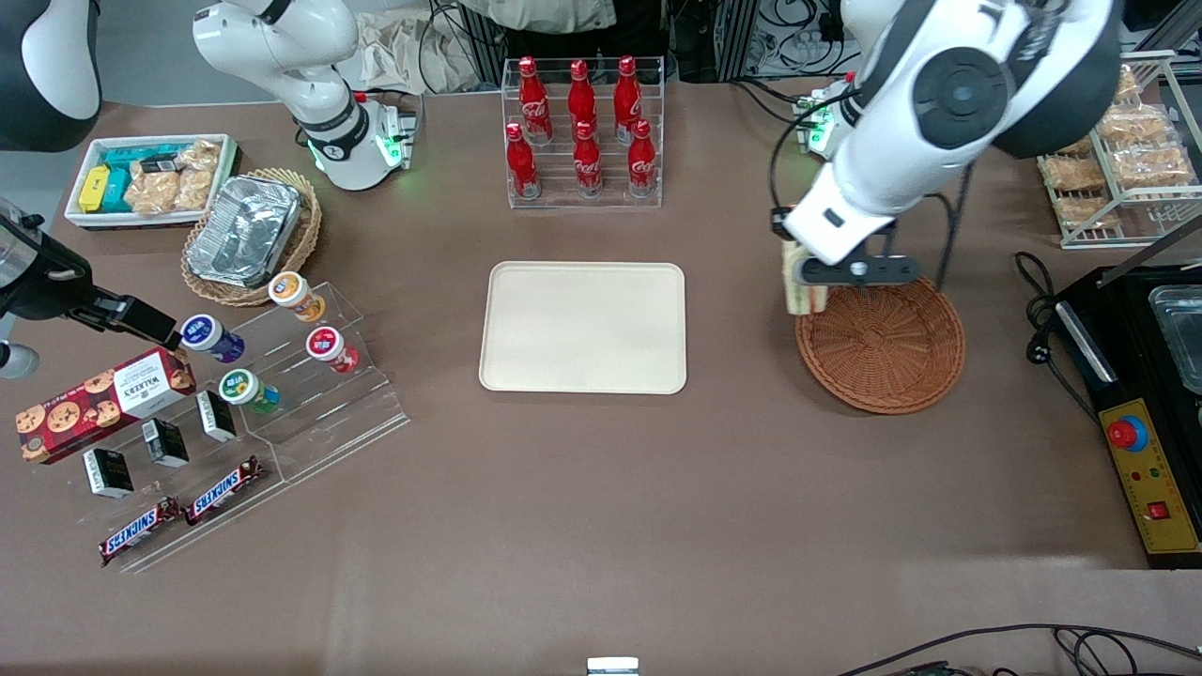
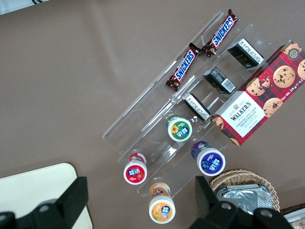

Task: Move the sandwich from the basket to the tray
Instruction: 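Carry the sandwich over the cream tray with the left gripper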

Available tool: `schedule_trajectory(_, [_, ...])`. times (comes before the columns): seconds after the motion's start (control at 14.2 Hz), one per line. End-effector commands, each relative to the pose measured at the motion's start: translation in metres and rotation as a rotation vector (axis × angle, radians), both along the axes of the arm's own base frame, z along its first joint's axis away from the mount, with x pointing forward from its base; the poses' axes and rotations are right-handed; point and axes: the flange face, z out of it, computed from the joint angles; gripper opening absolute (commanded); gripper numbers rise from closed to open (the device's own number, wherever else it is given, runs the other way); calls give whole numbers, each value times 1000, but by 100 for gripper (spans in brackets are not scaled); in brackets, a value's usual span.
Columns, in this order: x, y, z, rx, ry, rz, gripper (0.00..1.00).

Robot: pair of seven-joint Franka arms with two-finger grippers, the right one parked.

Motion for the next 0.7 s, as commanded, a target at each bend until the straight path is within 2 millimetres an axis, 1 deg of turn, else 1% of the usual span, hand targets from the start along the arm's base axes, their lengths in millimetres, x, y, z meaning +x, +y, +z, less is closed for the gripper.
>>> schedule_trajectory(0.0, [6, -24, -1, -74, -25, -11, 0])
schedule_trajectory(0.07, [4, -41, -8, -97, -31, -26, 0])
schedule_trajectory(0.14, [3, -54, -23, -101, -35, -41, 0])
schedule_trajectory(0.28, [2, -79, -59, -118, -56, -51, 0])
schedule_trajectory(0.35, [2, -87, -80, -126, -63, -47, 0])
schedule_trajectory(0.42, [-4, -99, -96, -135, -80, -55, 0])
schedule_trajectory(0.56, [-14, -119, -117, -146, -93, -77, 0])
schedule_trajectory(0.63, [-14, -127, -128, -149, -102, -86, 0])
